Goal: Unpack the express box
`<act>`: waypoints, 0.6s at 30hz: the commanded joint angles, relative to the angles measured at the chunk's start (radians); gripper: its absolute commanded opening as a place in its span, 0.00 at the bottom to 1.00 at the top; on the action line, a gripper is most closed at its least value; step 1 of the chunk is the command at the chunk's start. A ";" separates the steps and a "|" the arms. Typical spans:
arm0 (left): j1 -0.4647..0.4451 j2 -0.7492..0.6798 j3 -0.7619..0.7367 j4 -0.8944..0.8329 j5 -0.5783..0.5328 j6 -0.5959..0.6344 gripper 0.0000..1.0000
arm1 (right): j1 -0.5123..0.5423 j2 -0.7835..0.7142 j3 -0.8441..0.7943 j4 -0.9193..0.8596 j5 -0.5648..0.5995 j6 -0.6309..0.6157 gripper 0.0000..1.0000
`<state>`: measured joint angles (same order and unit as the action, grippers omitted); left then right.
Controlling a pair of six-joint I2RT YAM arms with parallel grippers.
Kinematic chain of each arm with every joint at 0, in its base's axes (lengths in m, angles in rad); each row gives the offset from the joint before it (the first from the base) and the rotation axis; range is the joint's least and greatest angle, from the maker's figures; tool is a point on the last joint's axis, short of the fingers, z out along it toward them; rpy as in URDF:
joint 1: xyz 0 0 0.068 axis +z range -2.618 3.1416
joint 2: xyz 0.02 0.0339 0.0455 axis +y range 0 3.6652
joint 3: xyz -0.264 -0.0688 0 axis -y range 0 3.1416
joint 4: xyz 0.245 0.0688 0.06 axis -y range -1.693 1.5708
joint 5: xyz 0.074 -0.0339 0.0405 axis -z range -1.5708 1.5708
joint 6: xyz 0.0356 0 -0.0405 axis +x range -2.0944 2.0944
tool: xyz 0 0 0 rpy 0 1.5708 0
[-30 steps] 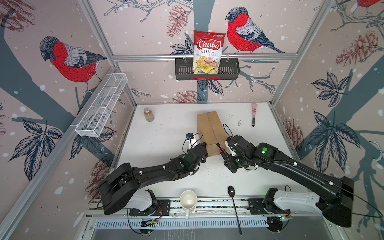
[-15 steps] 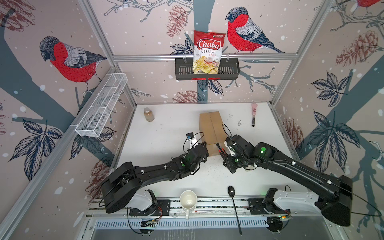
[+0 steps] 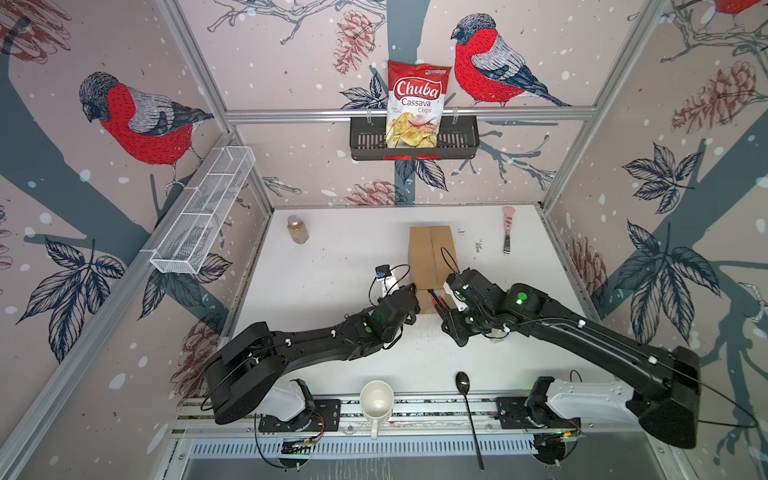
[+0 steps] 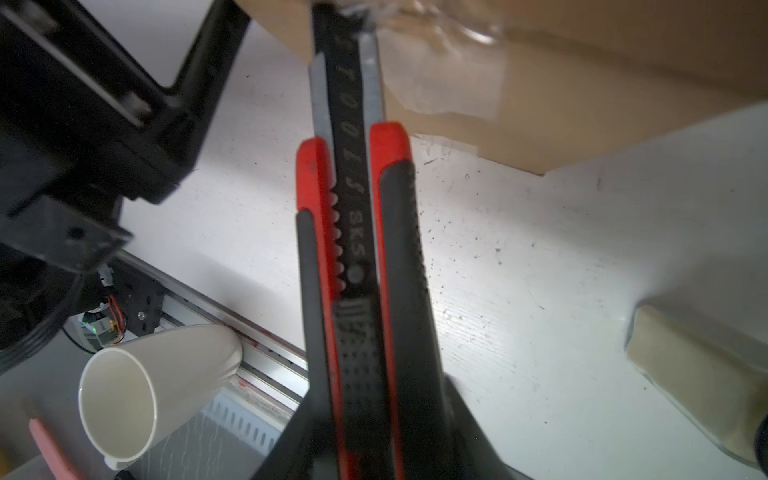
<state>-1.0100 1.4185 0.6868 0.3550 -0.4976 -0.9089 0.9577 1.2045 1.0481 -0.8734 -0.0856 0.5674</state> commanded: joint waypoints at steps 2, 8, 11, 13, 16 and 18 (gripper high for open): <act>-0.004 0.002 0.008 0.056 0.036 0.015 0.32 | 0.004 0.009 0.010 0.054 -0.038 -0.035 0.01; -0.004 -0.003 0.010 0.049 0.025 0.015 0.32 | 0.004 0.015 0.018 0.039 -0.029 -0.038 0.01; -0.004 -0.017 0.007 0.042 0.008 0.022 0.32 | 0.005 0.006 0.018 0.012 -0.012 -0.033 0.01; -0.002 -0.031 0.007 0.034 -0.004 0.028 0.32 | 0.004 -0.007 0.014 -0.002 -0.007 -0.028 0.01; 0.006 -0.047 0.014 0.015 -0.007 0.036 0.32 | 0.004 -0.032 0.002 -0.028 0.007 -0.015 0.01; 0.010 -0.053 0.024 0.002 -0.014 0.045 0.32 | 0.005 -0.055 -0.014 -0.035 0.009 -0.007 0.00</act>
<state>-1.0054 1.3762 0.6964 0.3531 -0.4953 -0.8894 0.9615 1.1698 1.0462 -0.8902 -0.0921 0.5522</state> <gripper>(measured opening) 0.322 0.341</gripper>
